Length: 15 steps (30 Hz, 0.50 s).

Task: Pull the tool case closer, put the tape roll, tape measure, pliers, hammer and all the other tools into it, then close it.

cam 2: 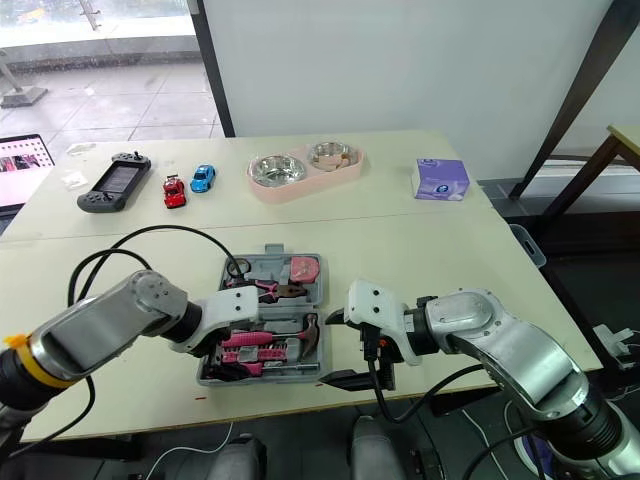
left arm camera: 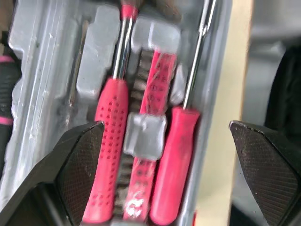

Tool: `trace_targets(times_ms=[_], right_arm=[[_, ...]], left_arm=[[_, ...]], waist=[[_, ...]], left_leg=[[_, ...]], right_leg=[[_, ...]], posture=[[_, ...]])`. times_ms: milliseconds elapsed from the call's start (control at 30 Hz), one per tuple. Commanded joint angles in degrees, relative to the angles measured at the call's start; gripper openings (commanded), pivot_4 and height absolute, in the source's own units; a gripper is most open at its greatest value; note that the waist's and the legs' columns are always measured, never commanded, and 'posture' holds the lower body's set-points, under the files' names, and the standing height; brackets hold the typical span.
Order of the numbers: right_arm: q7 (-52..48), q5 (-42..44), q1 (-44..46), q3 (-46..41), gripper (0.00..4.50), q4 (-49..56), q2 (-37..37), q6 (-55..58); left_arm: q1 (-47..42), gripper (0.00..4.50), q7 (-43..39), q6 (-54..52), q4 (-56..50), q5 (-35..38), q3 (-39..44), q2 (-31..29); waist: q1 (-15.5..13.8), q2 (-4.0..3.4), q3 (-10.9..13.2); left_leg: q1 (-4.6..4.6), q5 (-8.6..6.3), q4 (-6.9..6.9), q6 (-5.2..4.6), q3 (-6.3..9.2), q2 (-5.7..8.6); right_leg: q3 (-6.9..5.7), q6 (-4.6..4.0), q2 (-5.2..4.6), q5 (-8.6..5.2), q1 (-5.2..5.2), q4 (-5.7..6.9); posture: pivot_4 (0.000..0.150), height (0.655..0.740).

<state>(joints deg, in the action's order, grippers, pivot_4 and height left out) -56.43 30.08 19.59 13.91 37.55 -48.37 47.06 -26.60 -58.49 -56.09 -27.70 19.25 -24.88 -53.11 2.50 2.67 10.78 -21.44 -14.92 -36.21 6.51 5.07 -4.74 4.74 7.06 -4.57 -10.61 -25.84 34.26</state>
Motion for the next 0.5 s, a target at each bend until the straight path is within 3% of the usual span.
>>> trace_targets(times_ms=[33, 200, 367, 500], right_arm=[[0.5, 0.6, 0.2, -0.6, 4.5, 2.2, 0.1, -0.4], [0.9, 0.5, -0.1, -0.4, 4.5, 2.2, 0.2, -0.6], [1.2, 0.5, -0.2, -0.3, 4.5, 2.2, 0.3, -0.7], [1.2, 0.7, -0.3, -0.5, 4.5, 2.2, 0.1, -0.6]], left_arm=[[5.1, 2.7, 0.0, 6.5, 0.9, 1.7, 6.8, -0.1], [14.9, 0.24, -1.9, 18.6, 1.1, 4.1, 12.9, 3.0], [23.0, 0.08, -2.4, 32.3, 6.8, -0.5, 13.8, 4.2], [24.0, 0.08, -1.9, 34.0, 9.7, 0.8, 15.3, 6.3]], waist=[[0.0, 0.0, 0.0], [0.0, 0.0, 0.0], [0.0, -0.02, 0.0], [-0.2, -0.03, 0.0]], left_leg=[[0.0, 0.0, -0.01, 0.0, 0.0, 0.0], [0.02, 0.0, -0.03, 0.0, -0.01, 0.0], [0.06, 0.0, -0.02, 0.0, -0.02, -0.02], [0.05, 0.0, -0.06, 0.0, -0.01, -0.01]], right_leg=[[0.0, -0.01, 0.0, 0.0, 0.0, 0.01], [0.01, 0.0, 0.0, 0.0, 0.01, -0.03], [0.0, 0.0, -0.01, 0.0, 0.06, -0.05], [0.01, 0.0, -0.01, 0.0, 0.06, -0.08]], posture=[[0.15, 0.7387], [0.15, 0.7387], [0.15, 0.7387], [0.15, 0.7387]])
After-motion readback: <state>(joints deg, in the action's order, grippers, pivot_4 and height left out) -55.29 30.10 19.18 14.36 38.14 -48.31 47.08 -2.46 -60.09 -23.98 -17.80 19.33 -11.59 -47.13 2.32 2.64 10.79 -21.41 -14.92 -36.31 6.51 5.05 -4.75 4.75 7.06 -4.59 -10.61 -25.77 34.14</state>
